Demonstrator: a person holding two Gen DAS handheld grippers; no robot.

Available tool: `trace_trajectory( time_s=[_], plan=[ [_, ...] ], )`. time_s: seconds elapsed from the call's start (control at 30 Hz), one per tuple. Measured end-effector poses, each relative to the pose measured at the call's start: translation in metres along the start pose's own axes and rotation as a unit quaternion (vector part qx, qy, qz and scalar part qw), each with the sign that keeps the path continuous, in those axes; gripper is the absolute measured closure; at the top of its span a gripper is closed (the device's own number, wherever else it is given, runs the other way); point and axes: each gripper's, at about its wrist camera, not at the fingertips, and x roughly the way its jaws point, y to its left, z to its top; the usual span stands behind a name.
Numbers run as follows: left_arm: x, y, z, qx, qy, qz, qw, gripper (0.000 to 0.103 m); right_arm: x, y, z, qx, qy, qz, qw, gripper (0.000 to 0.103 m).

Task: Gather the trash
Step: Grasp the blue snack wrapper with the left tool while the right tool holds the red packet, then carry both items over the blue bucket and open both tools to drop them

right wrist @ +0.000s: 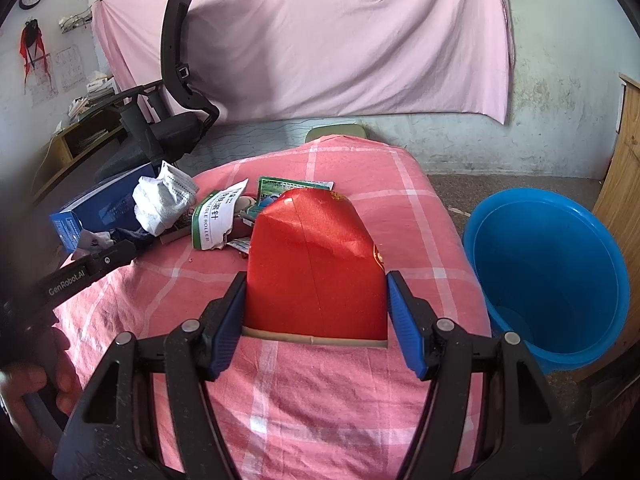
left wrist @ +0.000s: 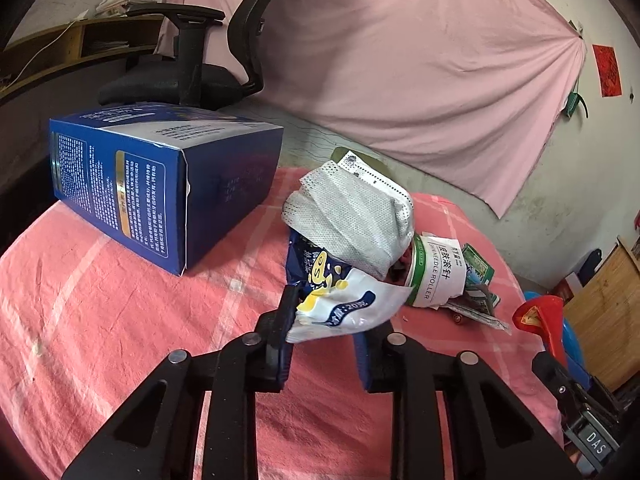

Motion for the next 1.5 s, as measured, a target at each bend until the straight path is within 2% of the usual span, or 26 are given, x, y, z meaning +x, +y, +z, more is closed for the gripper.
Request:
trace_trajectory(
  time_s=[0.43,0.53,0.67,0.87,1.03,1.13,1.33,1.5],
  plan=[
    [-0.04,0.002,-0.017,0.008,-0.019,-0.022,0.9996,0.084,-0.014,0.007,-0.006,-0.001,-0.014,0.028,1.0,0.021],
    [-0.056,-0.002,-0.028,0.024,-0.009,-0.02,0.9995,0.084,-0.023,0.007,-0.011,0.006,-0.02,0.039,0.999,0.021],
    [-0.071,-0.01,-0.043,0.034,0.008,-0.022,0.9991,0.084,-0.03,0.008,-0.025,0.011,-0.006,0.053,0.999,0.021],
    [-0.094,-0.015,-0.059,0.04,0.016,-0.022,0.9988,0.084,-0.044,0.009,-0.047,0.013,0.013,0.054,0.998,0.021],
    [-0.116,-0.016,-0.073,0.039,0.016,-0.029,0.9987,0.084,-0.065,0.01,-0.057,0.012,0.006,0.057,0.998,0.021],
    [-0.136,-0.021,-0.083,0.051,-0.002,-0.04,0.9979,0.084,-0.08,0.011,-0.059,0.009,-0.012,0.061,0.998,0.021],
    [-0.169,-0.036,-0.088,0.068,-0.056,-0.075,0.9933,0.084,-0.121,0.006,-0.062,0.001,-0.087,0.064,0.994,0.021],
    [-0.182,-0.078,-0.074,0.101,-0.119,-0.104,0.9822,0.084,-0.156,-0.014,-0.05,-0.006,-0.155,0.055,0.986,0.021]
  ],
)
